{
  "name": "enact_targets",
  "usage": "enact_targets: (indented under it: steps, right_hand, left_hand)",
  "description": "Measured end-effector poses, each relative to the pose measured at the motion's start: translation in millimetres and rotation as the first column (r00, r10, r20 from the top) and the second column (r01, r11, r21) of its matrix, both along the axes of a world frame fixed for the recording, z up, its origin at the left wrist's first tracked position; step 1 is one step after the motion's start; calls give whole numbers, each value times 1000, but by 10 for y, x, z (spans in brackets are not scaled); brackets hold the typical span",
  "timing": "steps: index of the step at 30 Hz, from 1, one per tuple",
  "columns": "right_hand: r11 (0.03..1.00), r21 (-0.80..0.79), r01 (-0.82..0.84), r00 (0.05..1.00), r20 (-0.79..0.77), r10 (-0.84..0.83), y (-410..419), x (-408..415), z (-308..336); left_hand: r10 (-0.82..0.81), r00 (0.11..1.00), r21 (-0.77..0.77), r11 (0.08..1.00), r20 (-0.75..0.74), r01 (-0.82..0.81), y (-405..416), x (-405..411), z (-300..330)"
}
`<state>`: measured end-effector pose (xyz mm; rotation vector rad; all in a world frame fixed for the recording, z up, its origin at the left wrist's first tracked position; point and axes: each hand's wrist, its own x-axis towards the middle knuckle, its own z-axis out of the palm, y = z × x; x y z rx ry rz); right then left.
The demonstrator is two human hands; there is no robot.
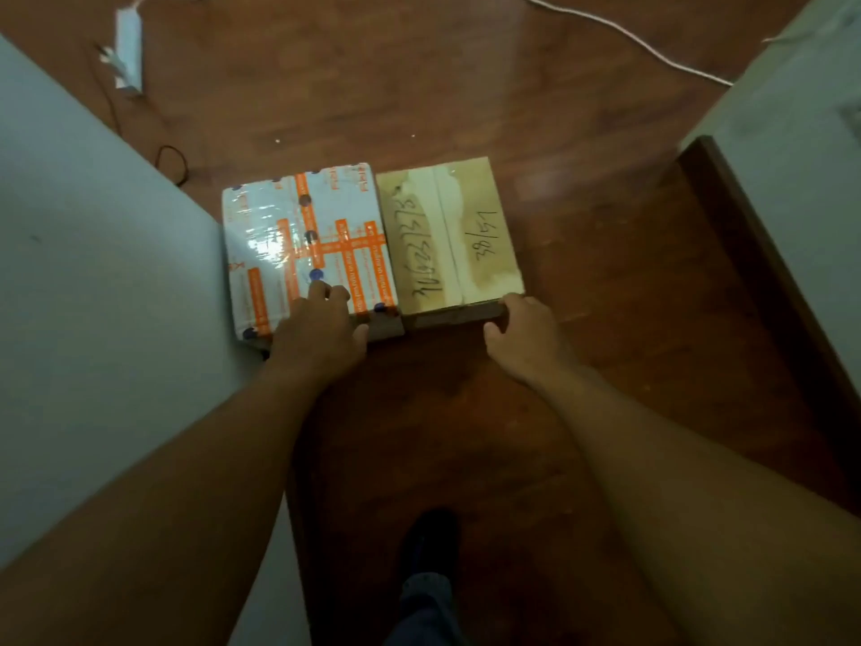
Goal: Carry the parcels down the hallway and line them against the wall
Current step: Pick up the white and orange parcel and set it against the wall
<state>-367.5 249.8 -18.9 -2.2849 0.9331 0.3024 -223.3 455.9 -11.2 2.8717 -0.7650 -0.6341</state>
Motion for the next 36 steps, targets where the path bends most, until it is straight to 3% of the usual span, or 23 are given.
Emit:
enact_targets:
  steps: [3,13,18,29,34,36]
  right_hand:
    - [998,-1,-56,998,14,56,126,402,-30]
    - [951,44,-307,950,-49,309,99,1409,-503]
    - [915,19,-402,915,-22,403,-23,1753,-718]
    - [877,54,-477,876,-56,480,-219,2246,-867]
    - [876,59,-478,873,-76,481,-196,2309,-824]
    - [874,81,-479,872,-68,485,-180,2336,-821]
  left_hand:
    - [136,990,-16,991,-29,-136,177,236,-107]
    - [355,923,-55,929,-145,-366,-27,701,-671]
    - [495,834,50,865,-243,-499,-291,793,-1007]
    - [530,824,193,846,-201,-497,-589,664,-1220]
    - [277,959,262,932,-64,-251,-220,508,-1132]
    - [196,977,265,950,-84,-168,68,378,-1147]
